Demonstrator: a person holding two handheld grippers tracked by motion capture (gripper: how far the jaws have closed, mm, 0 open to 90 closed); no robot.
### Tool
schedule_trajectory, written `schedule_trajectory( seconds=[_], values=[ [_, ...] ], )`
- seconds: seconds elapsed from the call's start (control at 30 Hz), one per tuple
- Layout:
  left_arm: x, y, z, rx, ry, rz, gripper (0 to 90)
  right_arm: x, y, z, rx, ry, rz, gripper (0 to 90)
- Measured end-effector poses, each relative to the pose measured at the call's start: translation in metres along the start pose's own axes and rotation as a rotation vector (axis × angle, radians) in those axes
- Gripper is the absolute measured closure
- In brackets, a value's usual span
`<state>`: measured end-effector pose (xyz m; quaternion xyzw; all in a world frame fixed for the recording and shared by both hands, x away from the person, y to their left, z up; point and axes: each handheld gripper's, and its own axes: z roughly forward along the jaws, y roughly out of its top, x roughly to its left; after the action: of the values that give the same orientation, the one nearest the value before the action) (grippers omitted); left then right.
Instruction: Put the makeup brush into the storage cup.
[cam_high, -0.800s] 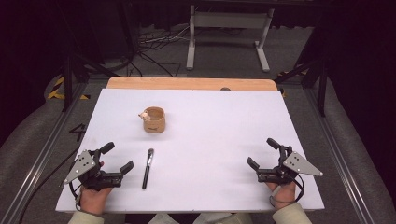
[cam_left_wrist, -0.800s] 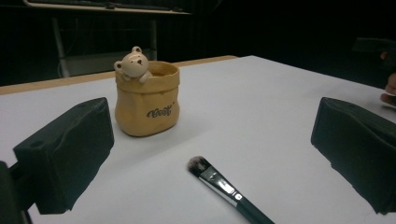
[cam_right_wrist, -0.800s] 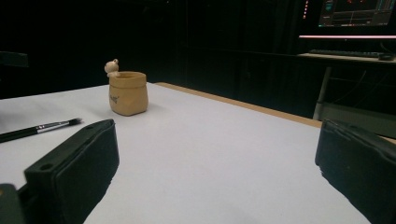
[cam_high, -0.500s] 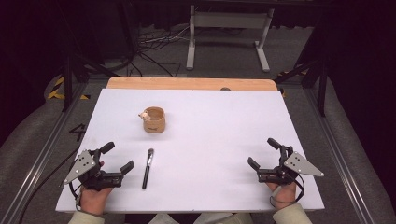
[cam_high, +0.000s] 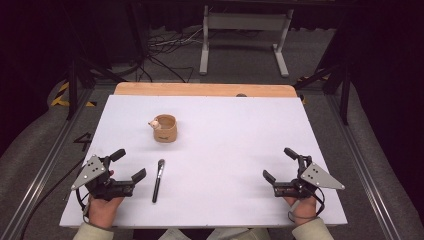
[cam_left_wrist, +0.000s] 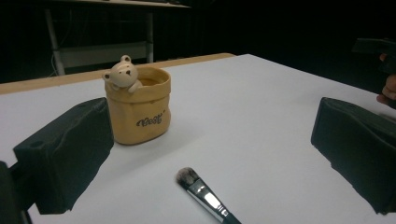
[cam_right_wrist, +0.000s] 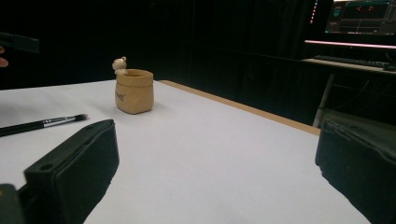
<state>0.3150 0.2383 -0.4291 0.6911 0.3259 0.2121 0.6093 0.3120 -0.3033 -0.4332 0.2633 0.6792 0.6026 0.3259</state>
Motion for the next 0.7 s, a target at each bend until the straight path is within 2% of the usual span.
schedule_trajectory(
  seconds=[0.2,0.33,0.4,0.43,0.63,0.7],
  values=[
    [-0.002,0.008,0.01,0.009,-0.018,0.016,0.0,-0.001,0.003,0.0,0.008,0.013,0.016,0.0],
    [-0.002,0.012,0.02,0.032,-0.025,-0.01,0.0,0.0,0.004,0.001,0.014,0.021,0.005,0.0],
    [-0.003,0.014,0.025,0.058,-0.022,-0.01,0.1,0.0,0.006,0.001,0.009,0.026,0.003,0.0],
    [-0.005,0.017,0.03,0.099,0.0,0.014,0.1,0.0,0.006,0.0,0.008,0.026,0.005,0.0],
    [-0.008,0.025,0.036,0.14,-0.008,0.009,0.2,-0.001,0.007,-0.001,0.017,0.026,0.024,0.0],
    [-0.009,0.029,0.038,0.171,-0.012,0.013,0.2,-0.002,0.008,-0.003,0.016,0.021,0.023,0.0]
  ],
)
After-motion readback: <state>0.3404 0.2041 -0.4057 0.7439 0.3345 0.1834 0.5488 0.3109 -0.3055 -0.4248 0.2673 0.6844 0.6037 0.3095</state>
